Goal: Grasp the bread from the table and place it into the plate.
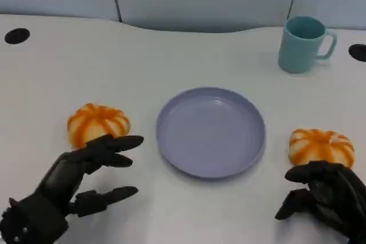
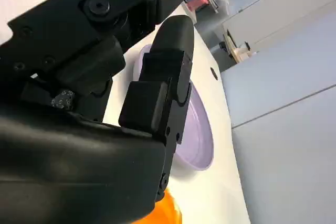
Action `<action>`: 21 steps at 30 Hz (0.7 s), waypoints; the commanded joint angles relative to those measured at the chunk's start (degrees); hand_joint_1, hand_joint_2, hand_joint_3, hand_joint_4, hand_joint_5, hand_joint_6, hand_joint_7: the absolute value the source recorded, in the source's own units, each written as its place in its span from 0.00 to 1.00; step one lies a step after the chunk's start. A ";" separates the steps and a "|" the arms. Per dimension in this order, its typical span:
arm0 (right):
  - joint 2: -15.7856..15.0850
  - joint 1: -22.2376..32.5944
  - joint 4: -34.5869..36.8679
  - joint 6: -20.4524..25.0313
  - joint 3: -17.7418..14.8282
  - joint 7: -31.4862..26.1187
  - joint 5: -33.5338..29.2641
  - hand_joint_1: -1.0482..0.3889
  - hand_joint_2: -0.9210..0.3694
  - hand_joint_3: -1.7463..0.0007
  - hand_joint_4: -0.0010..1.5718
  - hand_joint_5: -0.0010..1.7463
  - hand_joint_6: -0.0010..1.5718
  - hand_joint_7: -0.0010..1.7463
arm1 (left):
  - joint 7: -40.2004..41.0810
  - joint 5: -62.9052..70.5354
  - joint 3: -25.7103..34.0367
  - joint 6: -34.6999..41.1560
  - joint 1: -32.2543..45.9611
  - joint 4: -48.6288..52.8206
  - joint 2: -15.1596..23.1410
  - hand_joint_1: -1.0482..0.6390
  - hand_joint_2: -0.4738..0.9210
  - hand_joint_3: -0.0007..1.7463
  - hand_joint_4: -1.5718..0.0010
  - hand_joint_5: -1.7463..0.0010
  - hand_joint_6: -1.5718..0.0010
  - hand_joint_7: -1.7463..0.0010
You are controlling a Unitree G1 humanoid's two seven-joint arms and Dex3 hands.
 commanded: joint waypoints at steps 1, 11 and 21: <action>-0.50 0.82 -0.76 0.29 -0.29 -0.61 0.17 0.07 0.17 1.00 1.00 0.21 0.96 0.00 | 7.35 10.29 -0.93 -4.31 -0.68 -3.47 5.31 0.39 0.98 0.00 0.97 0.52 0.76 0.99; -0.44 1.24 -2.05 0.46 0.13 -1.68 -0.27 0.04 0.17 1.00 1.00 0.22 0.96 0.00 | 21.25 41.56 -4.86 9.18 -2.47 -18.51 13.30 0.23 0.98 0.00 0.99 0.77 0.86 1.00; -0.39 1.42 -2.16 0.45 0.30 -1.68 -0.05 0.05 0.17 1.00 1.00 0.21 0.96 0.00 | 13.38 48.25 -11.62 23.02 -6.68 -22.94 16.01 0.20 0.95 0.00 1.00 0.94 0.92 1.00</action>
